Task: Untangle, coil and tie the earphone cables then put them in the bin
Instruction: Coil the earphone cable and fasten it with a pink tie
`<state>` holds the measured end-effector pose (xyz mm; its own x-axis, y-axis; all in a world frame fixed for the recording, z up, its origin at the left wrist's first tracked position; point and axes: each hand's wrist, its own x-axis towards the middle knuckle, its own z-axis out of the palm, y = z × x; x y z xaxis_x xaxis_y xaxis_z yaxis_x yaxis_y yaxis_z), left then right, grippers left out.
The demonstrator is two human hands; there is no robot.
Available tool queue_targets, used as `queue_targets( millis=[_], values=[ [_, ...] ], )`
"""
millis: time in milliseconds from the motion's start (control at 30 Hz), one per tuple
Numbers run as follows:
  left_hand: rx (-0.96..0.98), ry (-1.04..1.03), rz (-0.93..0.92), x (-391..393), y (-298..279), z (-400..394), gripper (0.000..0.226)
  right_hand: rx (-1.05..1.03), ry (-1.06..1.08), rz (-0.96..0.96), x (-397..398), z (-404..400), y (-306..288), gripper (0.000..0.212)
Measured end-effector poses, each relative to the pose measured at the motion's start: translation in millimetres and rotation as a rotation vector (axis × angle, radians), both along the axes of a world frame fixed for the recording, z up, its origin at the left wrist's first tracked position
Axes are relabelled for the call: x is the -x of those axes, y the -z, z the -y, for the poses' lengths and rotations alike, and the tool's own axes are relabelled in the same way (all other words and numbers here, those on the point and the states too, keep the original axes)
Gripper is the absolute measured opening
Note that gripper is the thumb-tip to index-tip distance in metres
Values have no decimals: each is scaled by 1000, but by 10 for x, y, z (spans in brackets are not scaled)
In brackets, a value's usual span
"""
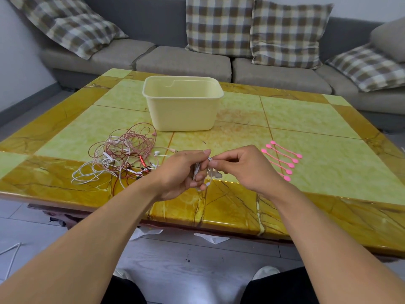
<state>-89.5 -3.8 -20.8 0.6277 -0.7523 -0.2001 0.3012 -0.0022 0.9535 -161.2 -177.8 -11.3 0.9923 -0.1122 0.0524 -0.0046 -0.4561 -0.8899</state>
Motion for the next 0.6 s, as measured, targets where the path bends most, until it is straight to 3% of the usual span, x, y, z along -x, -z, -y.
queue_targets(
  millis=[133,233,300,400,467,533,600],
  values=[
    [-3,-17,-45,15,5,5,38,55,-32,-12,-14,35,10,17],
    [36,-168,-86,-2,15,31,21,78,9,32,-34,23,20,15],
    [102,-273,-122,-38,31,32,28,63,46,57,-36,18,18,11],
    [111,-376,6,-85,80,37,25,48,108,72,-33,6,-6,8],
    [37,-334,142,-74,91,30,37,73,131,75,-39,-1,-28,8],
    [-29,-164,252,-20,88,19,52,70,124,74,-38,-20,-59,7],
    [-77,-21,349,34,98,19,47,35,114,77,-41,-30,-67,17]
  ],
)
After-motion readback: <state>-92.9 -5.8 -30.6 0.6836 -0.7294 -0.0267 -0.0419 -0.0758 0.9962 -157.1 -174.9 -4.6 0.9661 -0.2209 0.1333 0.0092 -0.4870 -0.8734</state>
